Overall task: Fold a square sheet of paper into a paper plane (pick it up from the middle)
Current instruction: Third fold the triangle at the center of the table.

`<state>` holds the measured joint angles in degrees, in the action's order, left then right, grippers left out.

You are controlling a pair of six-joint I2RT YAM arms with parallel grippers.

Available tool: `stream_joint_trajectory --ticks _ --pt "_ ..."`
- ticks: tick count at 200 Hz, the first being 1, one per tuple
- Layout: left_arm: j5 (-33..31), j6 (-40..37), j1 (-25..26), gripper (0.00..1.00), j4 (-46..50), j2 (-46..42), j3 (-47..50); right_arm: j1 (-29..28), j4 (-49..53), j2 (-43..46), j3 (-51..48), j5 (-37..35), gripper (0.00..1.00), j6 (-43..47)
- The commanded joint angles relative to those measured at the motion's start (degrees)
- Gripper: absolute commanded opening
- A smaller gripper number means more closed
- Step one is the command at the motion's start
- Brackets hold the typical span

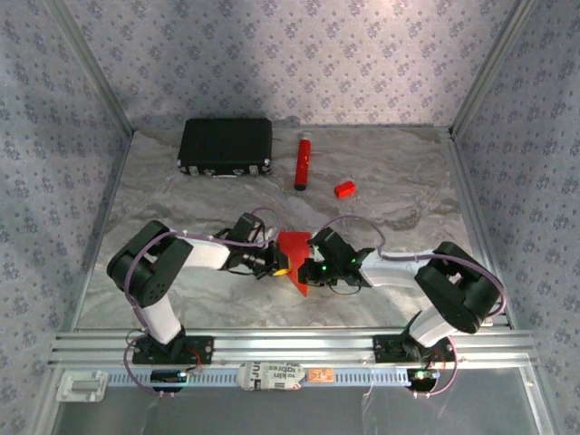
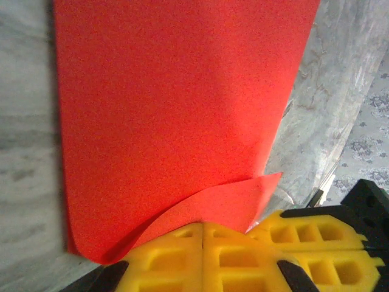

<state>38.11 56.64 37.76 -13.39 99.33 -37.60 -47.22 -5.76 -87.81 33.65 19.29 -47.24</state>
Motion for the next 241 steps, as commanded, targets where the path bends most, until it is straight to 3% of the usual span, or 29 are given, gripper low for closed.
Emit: stream_joint_trajectory --ticks 1,83,156,241 --pt "-3.58 0.40 -0.64 0.00 3.98 2.54 1.41 0.16 3.00 -1.46 -1.77 -0.95 0.05 -0.98" --pt "-3.93 0.40 -0.70 0.00 4.33 2.15 1.26 0.47 2.88 2.37 1.52 0.59 0.06 -0.61" --pt "-3.79 0.66 -0.67 0.00 4.53 2.02 0.48 -0.40 1.76 -3.90 0.89 1.77 0.06 -0.40" --pt "-1.24 -0.69 0.13 0.01 6.85 -6.15 -2.44 0.15 4.60 -5.27 -0.80 -0.65 0.01 -0.20"
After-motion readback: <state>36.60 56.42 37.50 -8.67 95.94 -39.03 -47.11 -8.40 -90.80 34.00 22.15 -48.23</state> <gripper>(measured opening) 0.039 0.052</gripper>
